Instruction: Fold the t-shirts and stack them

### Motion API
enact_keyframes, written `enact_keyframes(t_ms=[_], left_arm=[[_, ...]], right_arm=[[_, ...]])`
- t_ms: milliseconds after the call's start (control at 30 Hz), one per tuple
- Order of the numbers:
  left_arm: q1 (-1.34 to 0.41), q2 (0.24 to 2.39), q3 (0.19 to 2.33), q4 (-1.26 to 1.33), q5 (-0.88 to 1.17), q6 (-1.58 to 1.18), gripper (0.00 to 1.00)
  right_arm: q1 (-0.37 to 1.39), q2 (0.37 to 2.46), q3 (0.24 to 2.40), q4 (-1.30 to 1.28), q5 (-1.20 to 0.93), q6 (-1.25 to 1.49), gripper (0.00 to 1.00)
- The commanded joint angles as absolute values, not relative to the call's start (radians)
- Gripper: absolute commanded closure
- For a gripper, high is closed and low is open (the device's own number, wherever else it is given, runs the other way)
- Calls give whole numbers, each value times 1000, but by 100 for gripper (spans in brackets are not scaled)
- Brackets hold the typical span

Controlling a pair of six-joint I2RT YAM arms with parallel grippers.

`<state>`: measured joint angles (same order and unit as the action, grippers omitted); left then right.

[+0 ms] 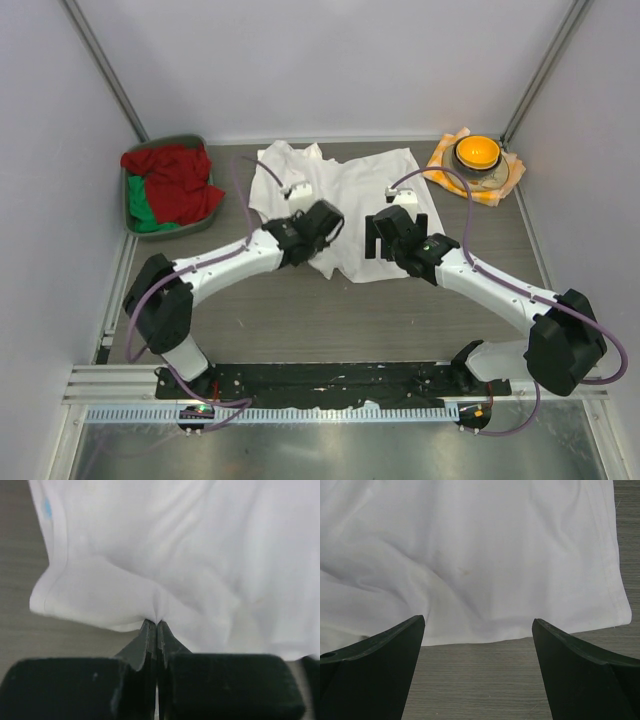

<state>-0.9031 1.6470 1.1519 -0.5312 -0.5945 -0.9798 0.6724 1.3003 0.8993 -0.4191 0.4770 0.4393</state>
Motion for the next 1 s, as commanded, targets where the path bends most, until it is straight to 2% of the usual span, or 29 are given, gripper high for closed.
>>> enact_keyframes(t_ms=[0, 33, 67, 100, 133, 167, 233, 567, 800, 900, 967], left_arm=[[-728, 1638, 1394, -523, -488, -832, 100], [-694, 1705, 1435, -537, -464, -815, 100], [-661, 1745, 1519, -534, -436, -790, 64], [-602, 1788, 1575, -549, -408, -779, 38], [-577, 1892, 1633, -636, -381, -785, 17], [-556, 1931, 1729, -676, -355, -790, 1], [-540, 1970, 1758, -718, -328, -798, 0], [-693, 1677, 1245, -489, -367, -917, 0], [-692, 1654, 1172, -370, -411, -922, 1], [-683, 1683, 1233, -365, -445, -902, 7], [-660, 1730, 1298, -367, -436, -888, 23]], right_arm=[[678, 1295, 939, -384, 486, 429, 5], [678, 1298, 942, -382, 486, 430, 5], [678, 1305, 946, -379, 482, 430, 5], [678, 1308, 948, -376, 476, 428, 5], [678, 1313, 951, -376, 472, 428, 5], [678, 1322, 957, -377, 466, 428, 5], [680, 1324, 959, -376, 465, 428, 5], [681, 1316, 939, -361, 462, 419, 5], [684, 1316, 937, -354, 453, 422, 5], [686, 1315, 934, -357, 456, 422, 5], [686, 1310, 933, -359, 460, 420, 5]])
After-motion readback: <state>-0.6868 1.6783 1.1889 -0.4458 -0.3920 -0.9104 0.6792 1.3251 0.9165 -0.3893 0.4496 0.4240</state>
